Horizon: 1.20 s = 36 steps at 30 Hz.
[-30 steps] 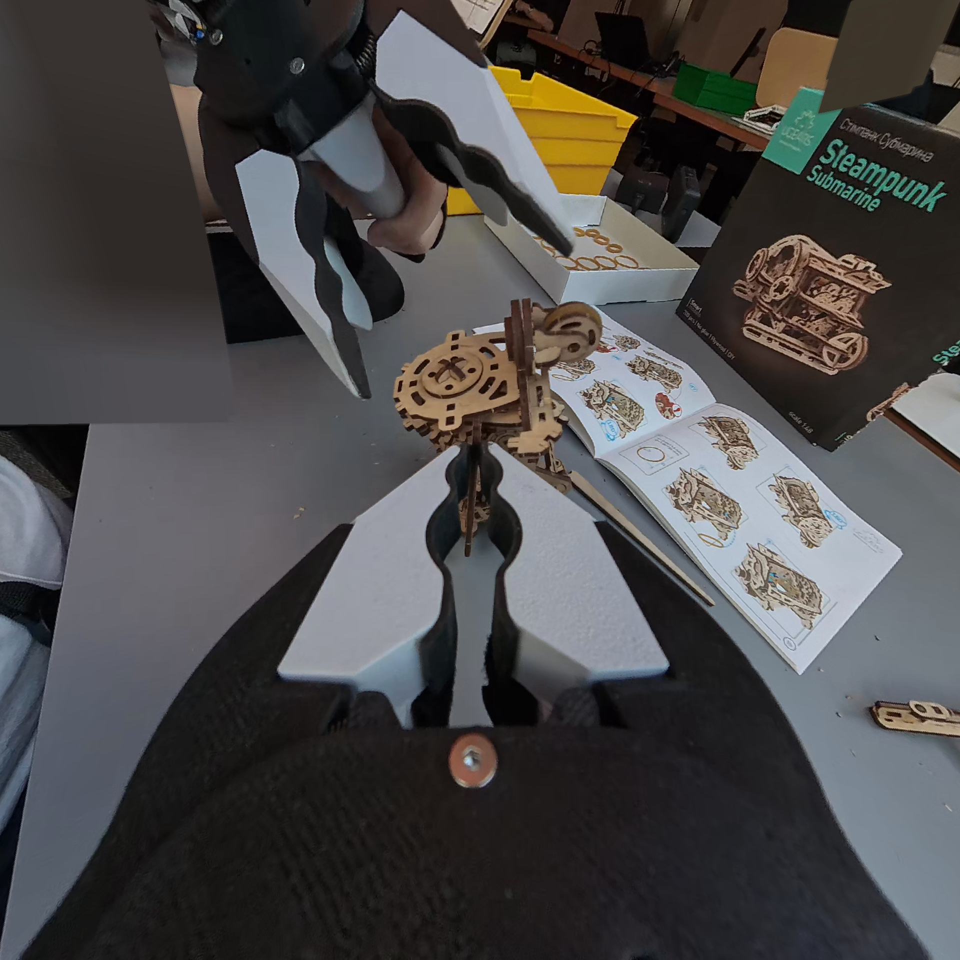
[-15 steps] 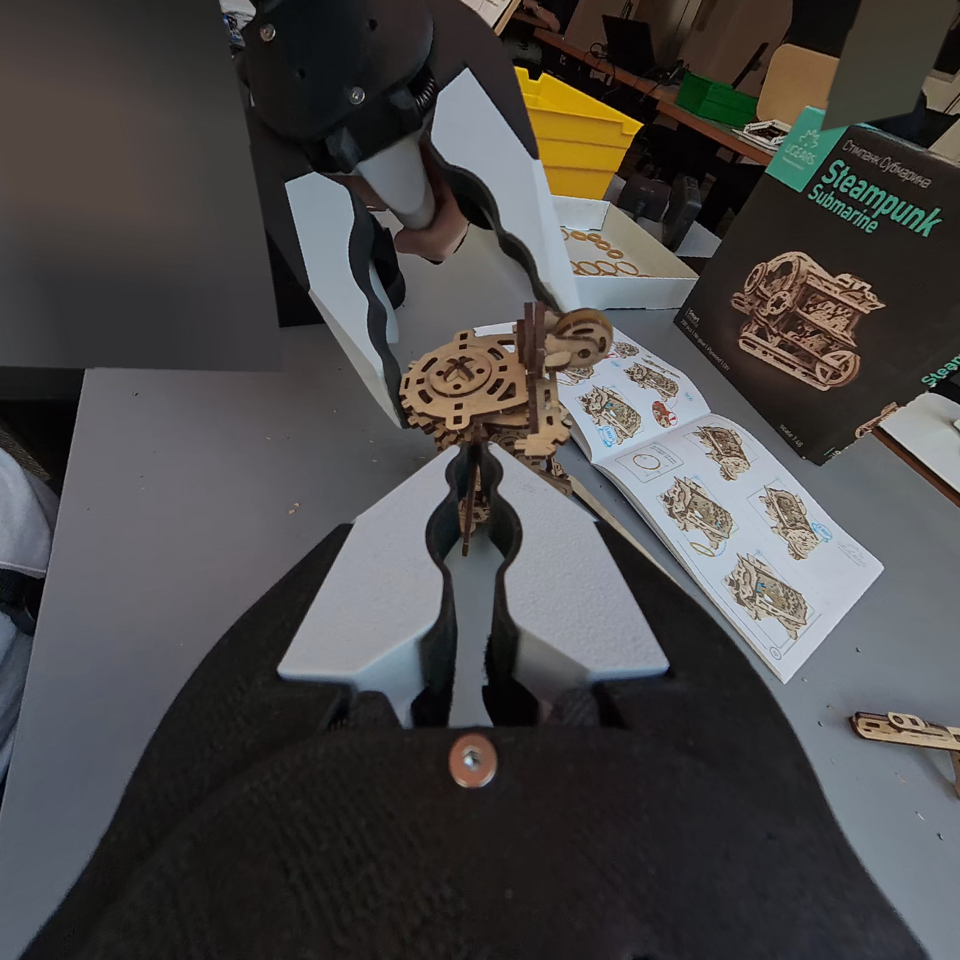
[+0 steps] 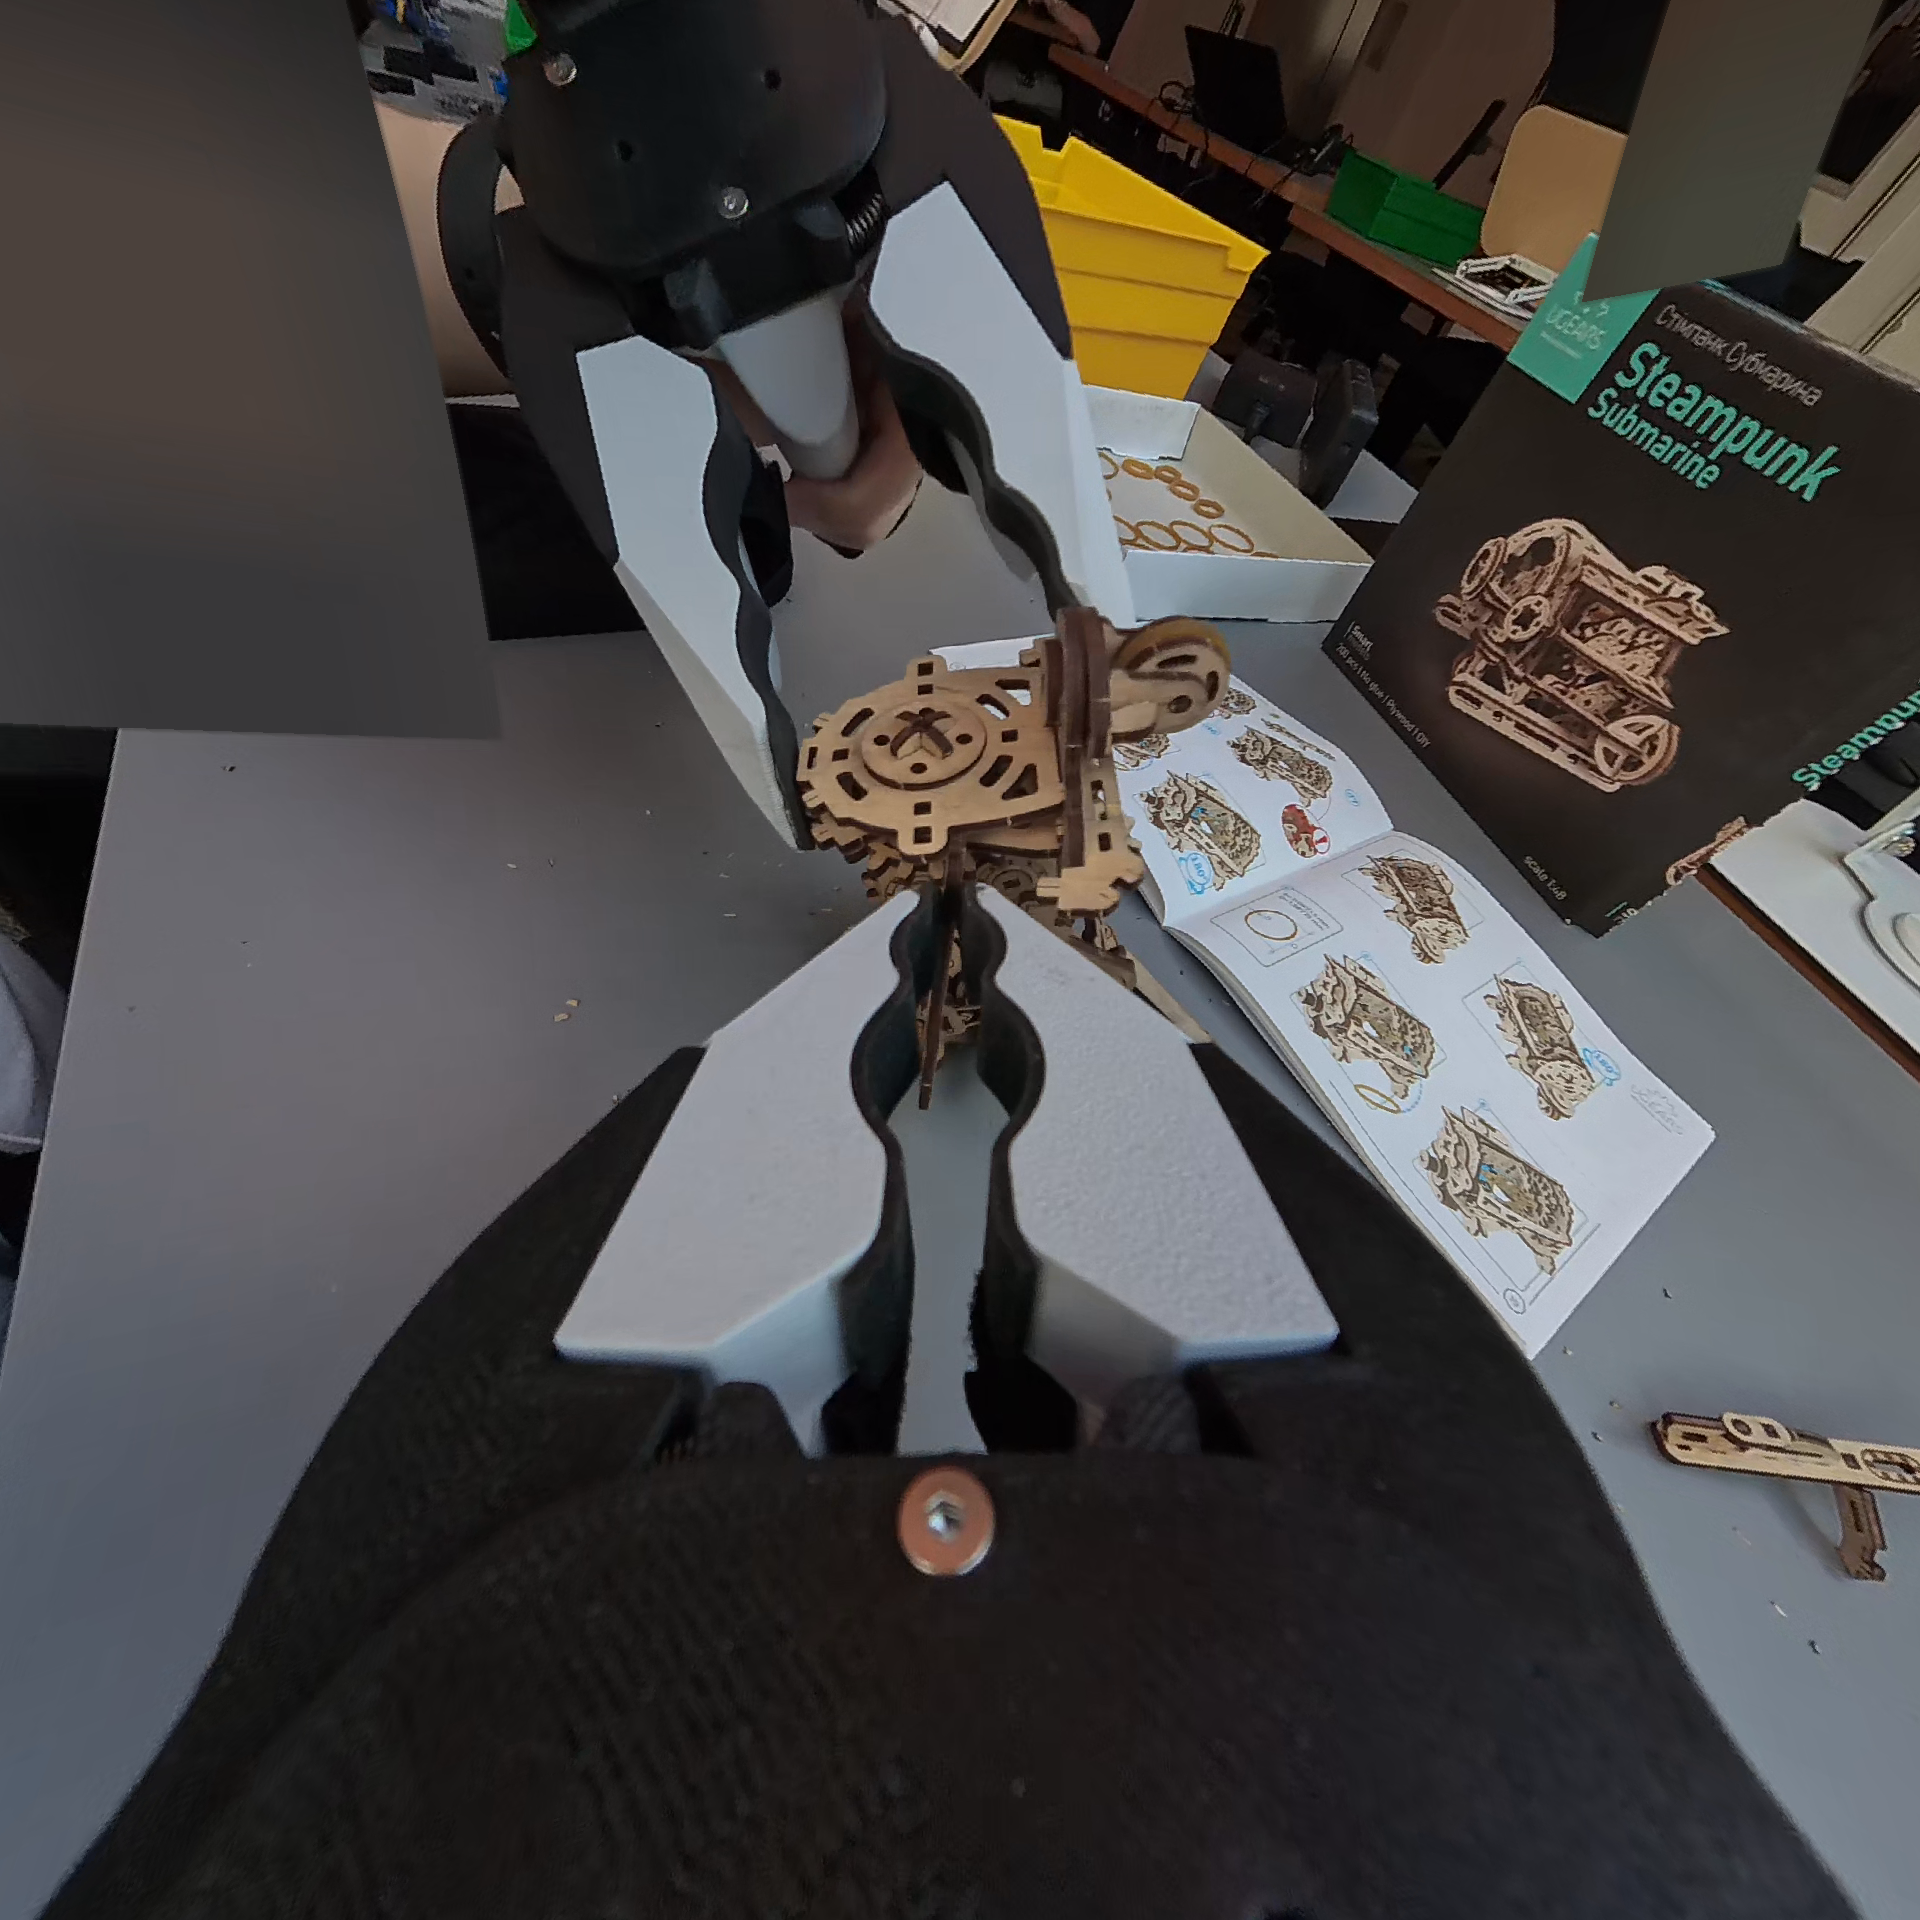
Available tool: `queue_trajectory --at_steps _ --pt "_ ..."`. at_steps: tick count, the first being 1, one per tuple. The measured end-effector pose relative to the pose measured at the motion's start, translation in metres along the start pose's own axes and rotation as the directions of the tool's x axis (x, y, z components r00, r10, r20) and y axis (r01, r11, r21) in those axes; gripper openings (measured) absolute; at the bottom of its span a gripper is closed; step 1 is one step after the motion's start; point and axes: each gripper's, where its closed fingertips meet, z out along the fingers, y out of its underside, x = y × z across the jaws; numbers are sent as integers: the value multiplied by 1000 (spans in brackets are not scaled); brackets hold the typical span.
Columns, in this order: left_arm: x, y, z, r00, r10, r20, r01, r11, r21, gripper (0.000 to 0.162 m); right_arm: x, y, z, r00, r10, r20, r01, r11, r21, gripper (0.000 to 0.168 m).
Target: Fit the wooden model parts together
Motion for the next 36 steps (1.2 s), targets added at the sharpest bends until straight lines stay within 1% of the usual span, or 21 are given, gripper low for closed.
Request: queue_trajectory --at_steps 6,13,25,30,36 --pt "0 1 -2 999 -39 6 38 999 30 66 0 -1 1 999 -41 -11 40 999 -11 2" --pt "-1 1 -3 998 -47 28 45 997 55 66 1 -1 3 1000 -14 -14 13 999 -36 2" --pt "-2 2 -5 996 -70 55 66 994 82 66 3 -2 5 999 -37 -26 34 995 -91 2" --pt "-3 -1 -7 991 -130 30 126 986 105 65 2 -2 6 998 -50 -24 48 994 -95 2" --pt "-3 0 -8 994 -103 35 100 991 93 64 1 -3 6 997 -69 -20 66 993 -100 2"
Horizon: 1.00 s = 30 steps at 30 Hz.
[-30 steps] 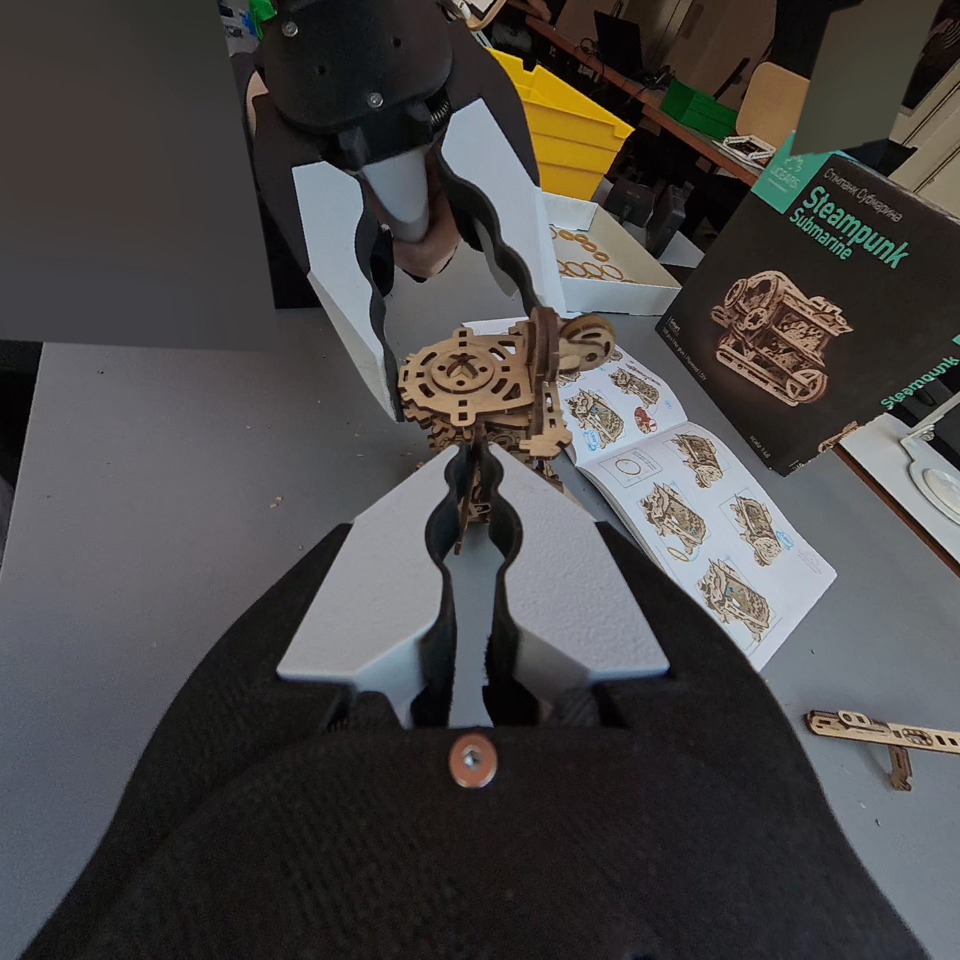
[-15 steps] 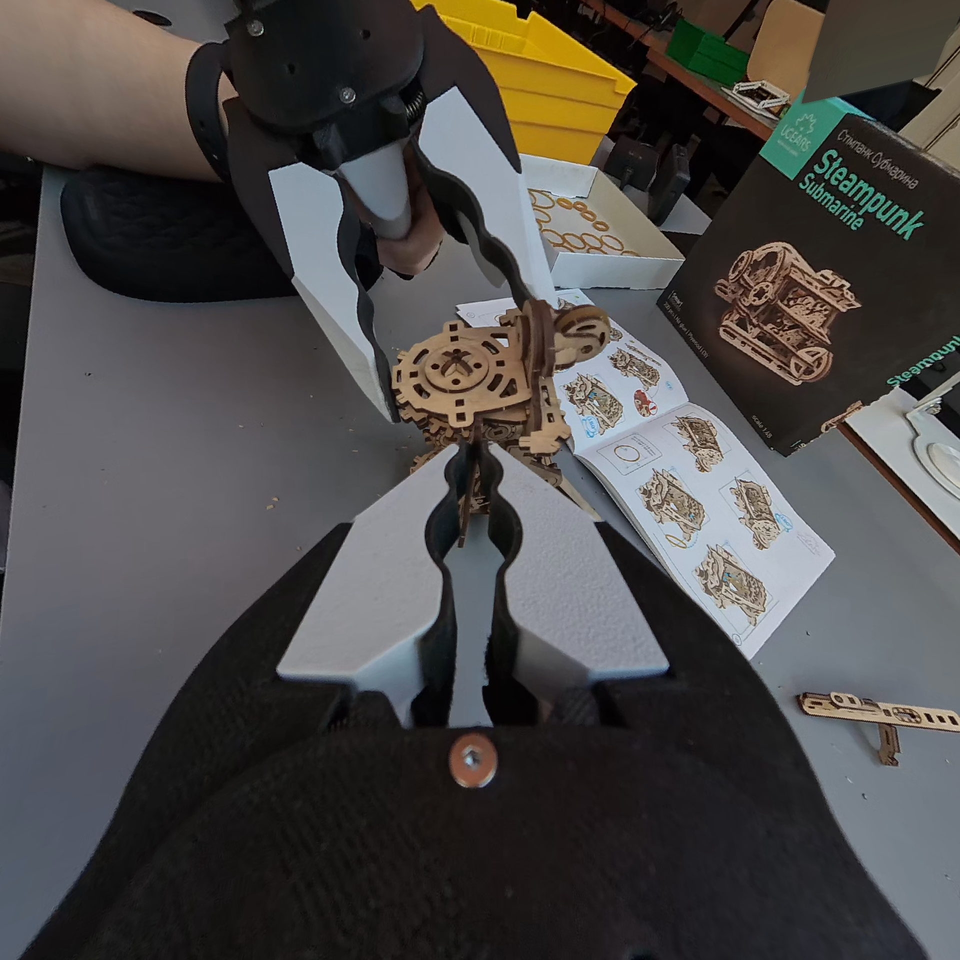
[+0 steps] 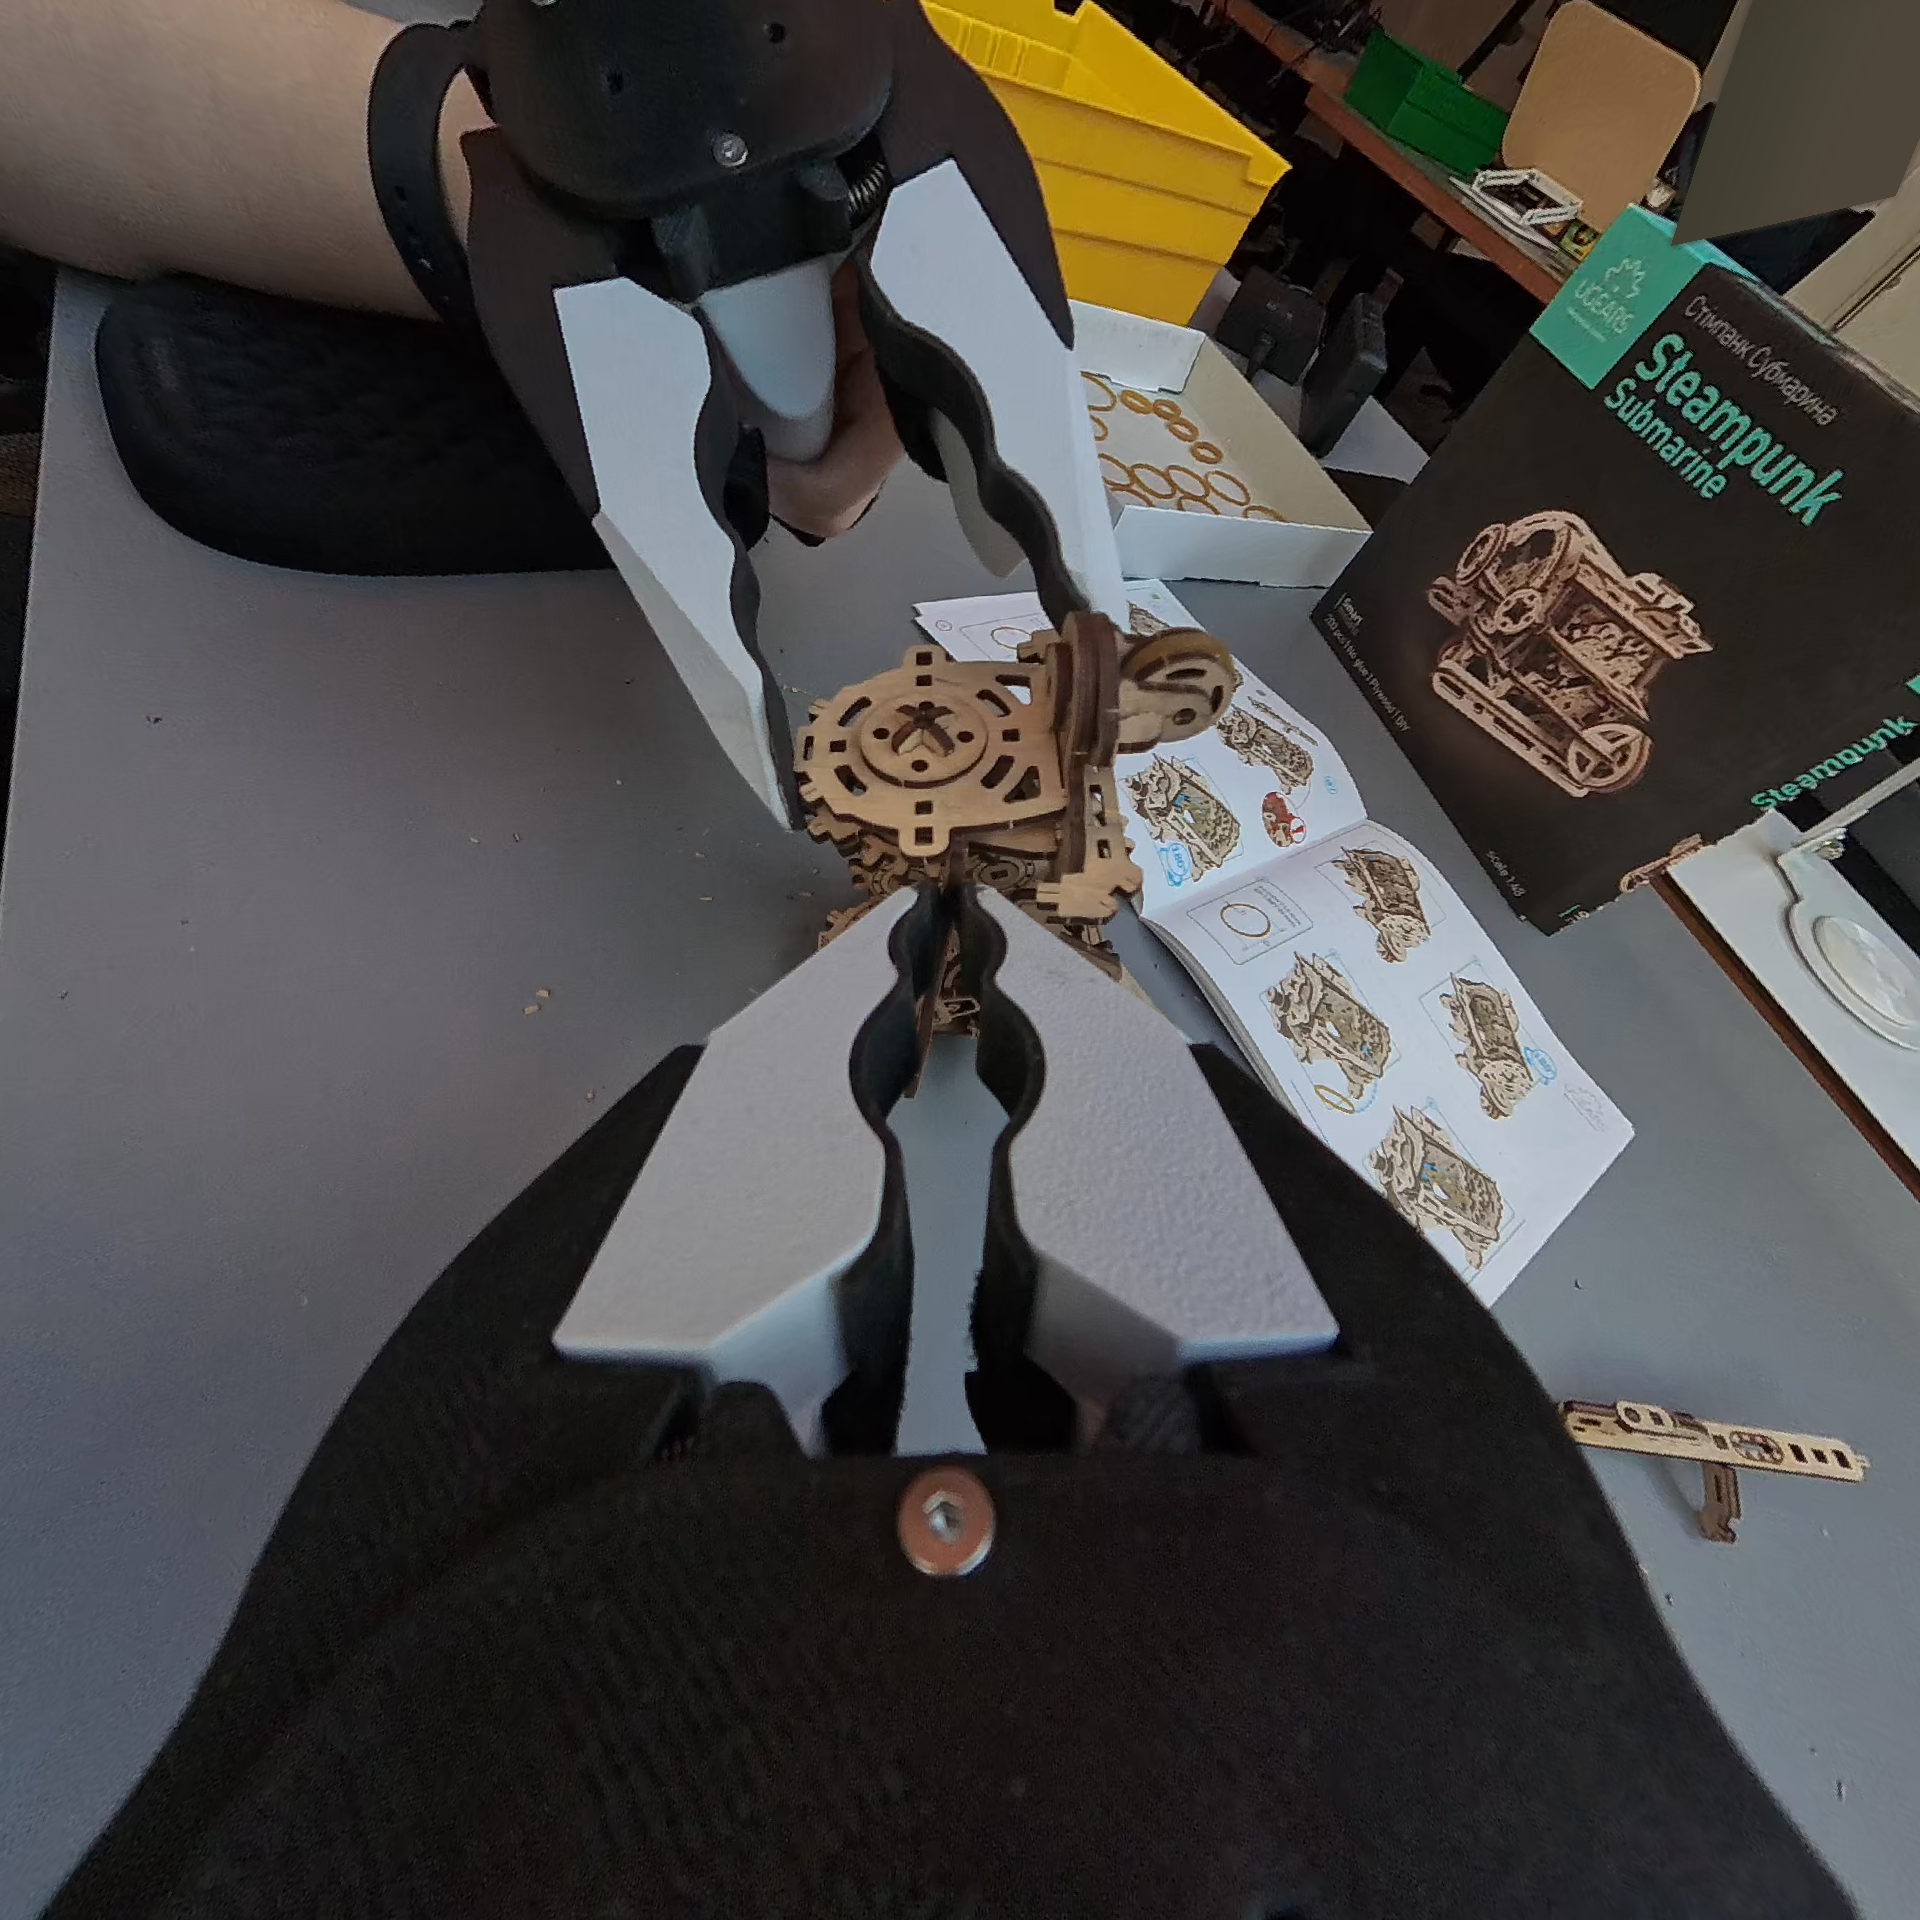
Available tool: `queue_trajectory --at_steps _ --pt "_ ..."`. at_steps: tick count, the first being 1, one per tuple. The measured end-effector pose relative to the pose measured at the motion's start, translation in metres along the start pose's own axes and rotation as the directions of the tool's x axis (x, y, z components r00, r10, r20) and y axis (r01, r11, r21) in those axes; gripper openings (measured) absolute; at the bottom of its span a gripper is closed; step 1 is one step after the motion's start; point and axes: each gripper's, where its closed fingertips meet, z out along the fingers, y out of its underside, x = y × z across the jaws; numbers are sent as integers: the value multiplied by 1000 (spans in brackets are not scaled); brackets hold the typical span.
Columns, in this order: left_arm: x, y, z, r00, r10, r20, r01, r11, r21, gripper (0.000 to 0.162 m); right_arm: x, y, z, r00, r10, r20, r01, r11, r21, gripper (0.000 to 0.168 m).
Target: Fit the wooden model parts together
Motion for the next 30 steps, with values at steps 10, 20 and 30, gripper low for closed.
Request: queue_trajectory --at_steps 10,20,30 --pt "-3 2 -2 1000 -15 24 15 1000 7 63 2 -1 3 999 -25 -23 25 999 -22 2" --pt "-4 3 -3 998 -45 44 44 999 30 63 4 -1 5 997 -51 -52 48 998 -50 3" --pt "-5 4 -4 998 -39 46 38 999 23 64 5 -3 7 997 -24 -77 22 1000 -17 3"
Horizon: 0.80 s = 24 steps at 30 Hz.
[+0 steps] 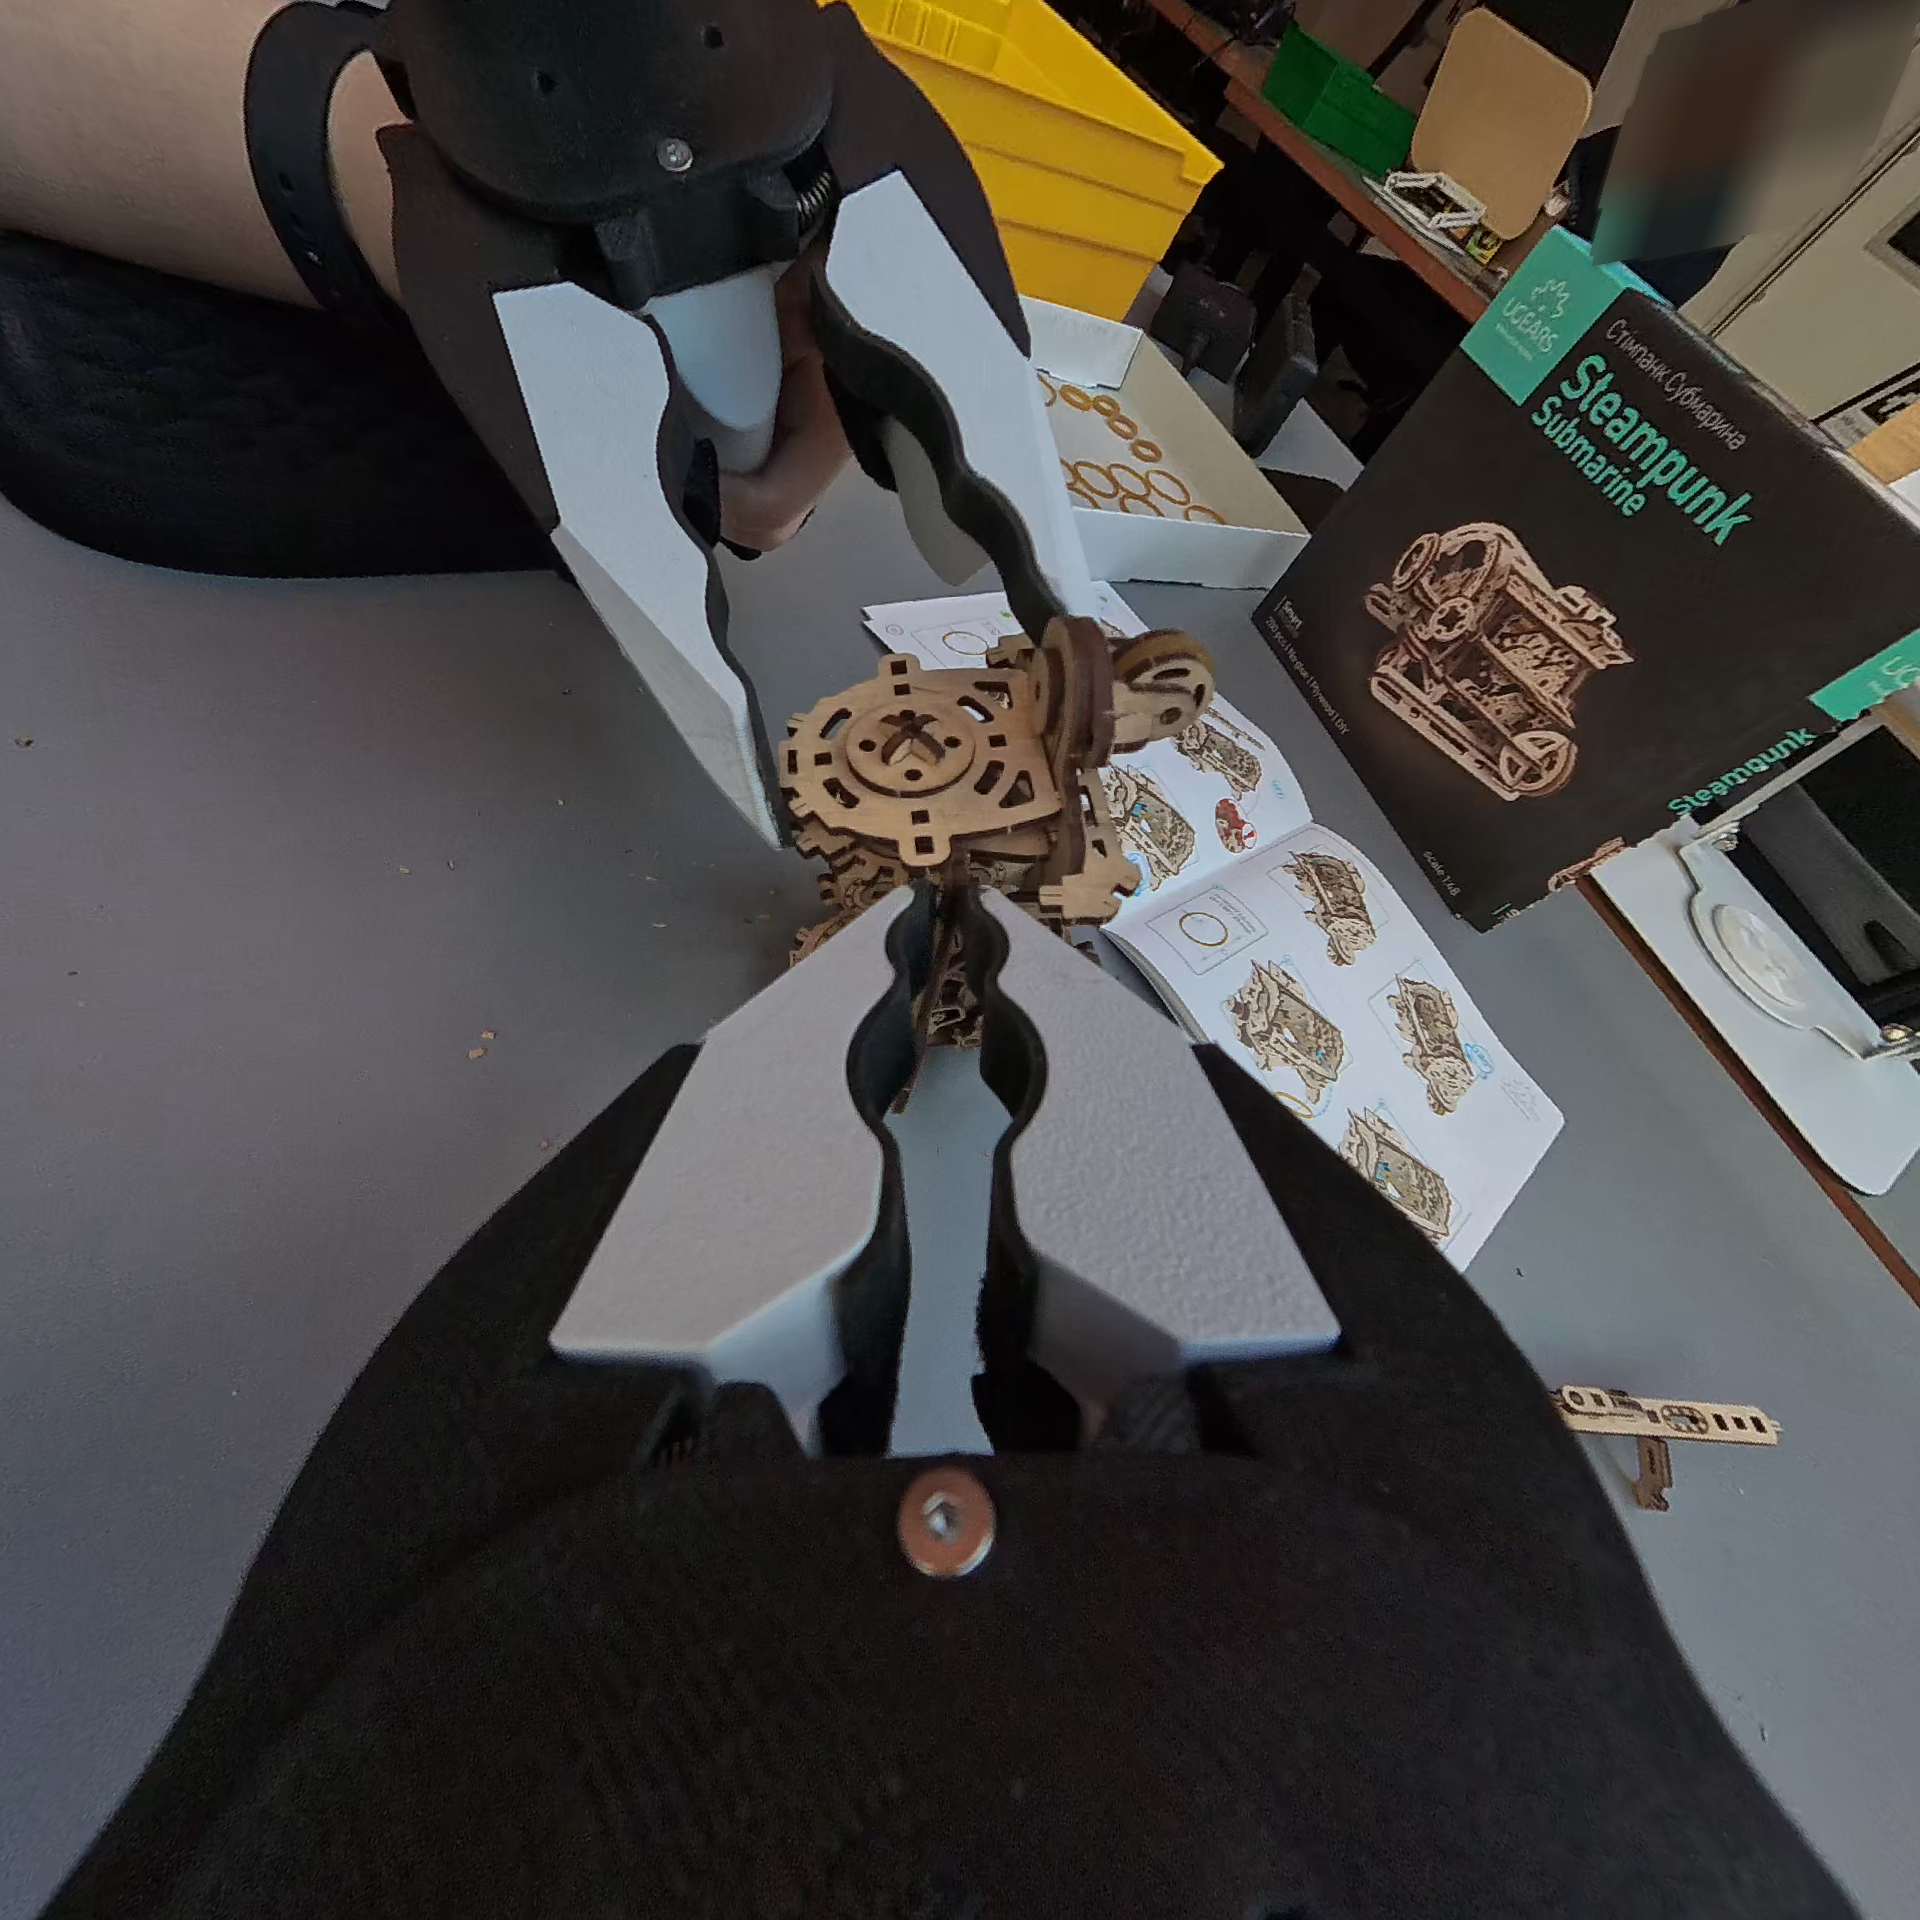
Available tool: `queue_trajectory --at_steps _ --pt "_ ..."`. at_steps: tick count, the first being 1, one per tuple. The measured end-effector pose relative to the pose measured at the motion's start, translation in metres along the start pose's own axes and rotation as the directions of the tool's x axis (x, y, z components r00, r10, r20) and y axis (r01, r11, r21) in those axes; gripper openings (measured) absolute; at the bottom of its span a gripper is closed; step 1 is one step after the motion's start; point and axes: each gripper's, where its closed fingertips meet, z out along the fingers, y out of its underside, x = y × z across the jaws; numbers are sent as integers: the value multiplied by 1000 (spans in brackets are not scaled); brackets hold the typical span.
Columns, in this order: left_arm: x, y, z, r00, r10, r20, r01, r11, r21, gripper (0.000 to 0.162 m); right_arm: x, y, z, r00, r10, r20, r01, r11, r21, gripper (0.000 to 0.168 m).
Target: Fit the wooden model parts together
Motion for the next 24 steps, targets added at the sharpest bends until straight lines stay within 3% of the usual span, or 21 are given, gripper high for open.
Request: queue_trajectory --at_steps 7,24 --pt "1 0 3 999 -4 -33 3 1000 -23 74 -4 -3 1 1000 -17 17 17 1000 5 2" --pt "-3 1 2 998 -65 7 65 998 22 66 -2 -3 3 1000 -13 3 13 1000 -5 2"
